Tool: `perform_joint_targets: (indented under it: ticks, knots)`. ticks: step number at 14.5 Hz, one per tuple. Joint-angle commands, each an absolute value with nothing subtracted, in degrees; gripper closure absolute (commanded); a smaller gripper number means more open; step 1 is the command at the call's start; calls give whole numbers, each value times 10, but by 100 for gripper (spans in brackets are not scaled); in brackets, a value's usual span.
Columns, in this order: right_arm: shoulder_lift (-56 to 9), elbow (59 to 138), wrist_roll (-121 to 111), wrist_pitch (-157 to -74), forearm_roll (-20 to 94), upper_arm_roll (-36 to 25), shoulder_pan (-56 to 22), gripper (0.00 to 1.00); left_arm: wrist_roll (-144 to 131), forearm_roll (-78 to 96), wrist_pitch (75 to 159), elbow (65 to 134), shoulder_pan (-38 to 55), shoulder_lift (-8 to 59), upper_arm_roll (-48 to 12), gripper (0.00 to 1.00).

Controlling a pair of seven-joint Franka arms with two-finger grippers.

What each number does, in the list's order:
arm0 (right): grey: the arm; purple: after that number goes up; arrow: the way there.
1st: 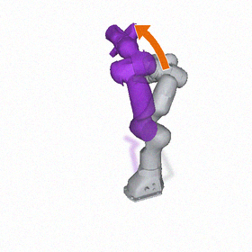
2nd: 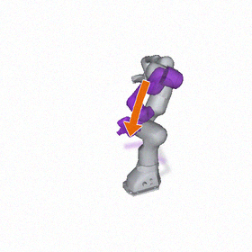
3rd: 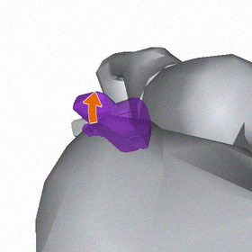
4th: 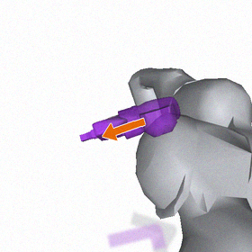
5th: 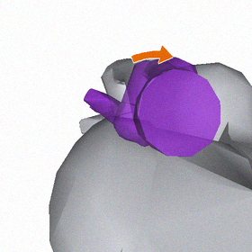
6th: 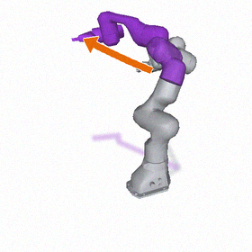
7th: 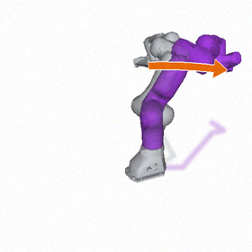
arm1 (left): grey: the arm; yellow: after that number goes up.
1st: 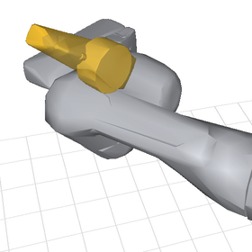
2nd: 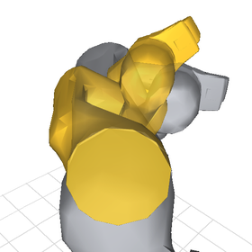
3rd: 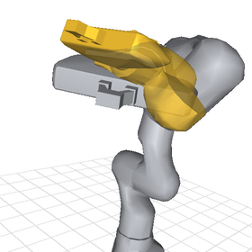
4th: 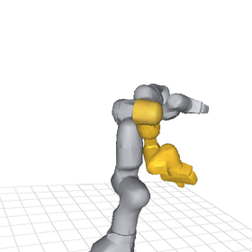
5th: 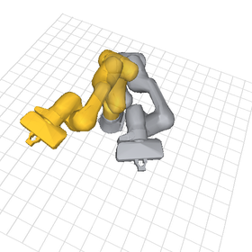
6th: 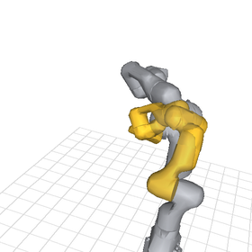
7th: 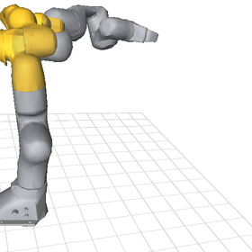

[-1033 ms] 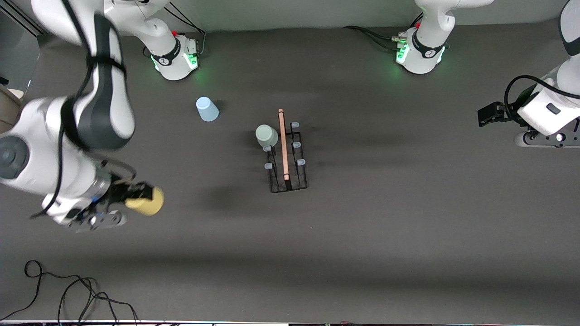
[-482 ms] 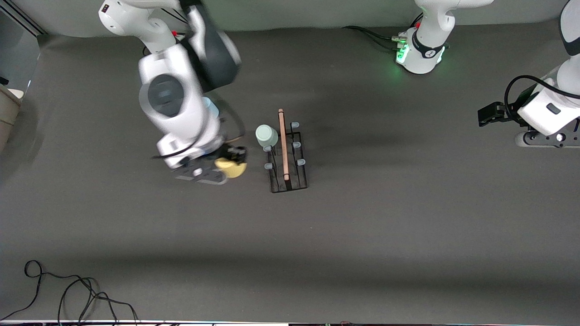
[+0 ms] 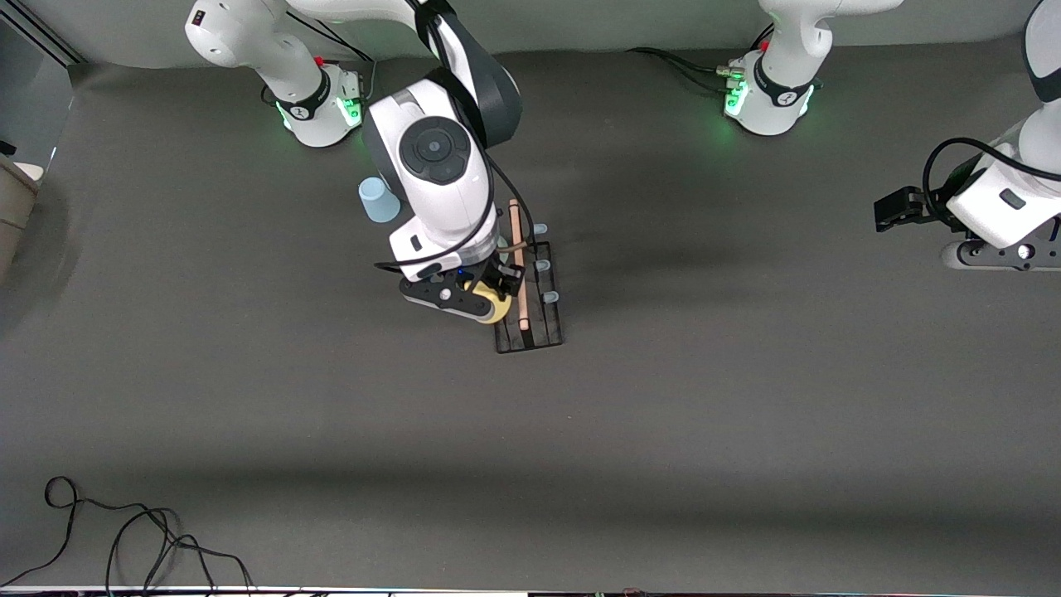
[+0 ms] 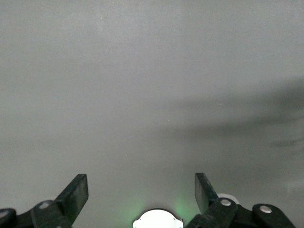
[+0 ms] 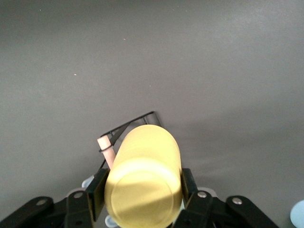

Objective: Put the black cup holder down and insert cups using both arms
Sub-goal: 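Carry the yellow cup to the rack and insert it on a peg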

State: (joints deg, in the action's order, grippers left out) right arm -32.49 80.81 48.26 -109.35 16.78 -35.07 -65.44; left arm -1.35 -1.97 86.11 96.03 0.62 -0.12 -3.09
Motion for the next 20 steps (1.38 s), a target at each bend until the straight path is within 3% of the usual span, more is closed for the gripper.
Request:
perform_joint_targets:
  ticks: [1, 16, 17, 18, 19, 20]
  knots:
    - [-349, 796, 496, -1110, 173, -345, -650, 74, -5, -24, 855, 962, 4, -12, -32, 0]
    - [-354, 889, 450, -1219, 212, -337, -650, 73, -5, -24, 855, 962, 4, -12, -32, 0]
    - [-357, 890, 450, -1219, 213, -335, -650, 67, -5, -24, 855, 962, 4, -12, -32, 0]
    - [-358, 890, 450, -1218, 213, -334, -649, 28, -5, -24, 855, 962, 4, -12, -32, 0]
    - [-356, 889, 451, -1216, 215, -335, -646, 1, -5, -24, 855, 962, 4, -12, -32, 0]
    - [-351, 887, 450, -1212, 215, -335, -643, 0, -5, -24, 855, 962, 4, -12, -32, 0]
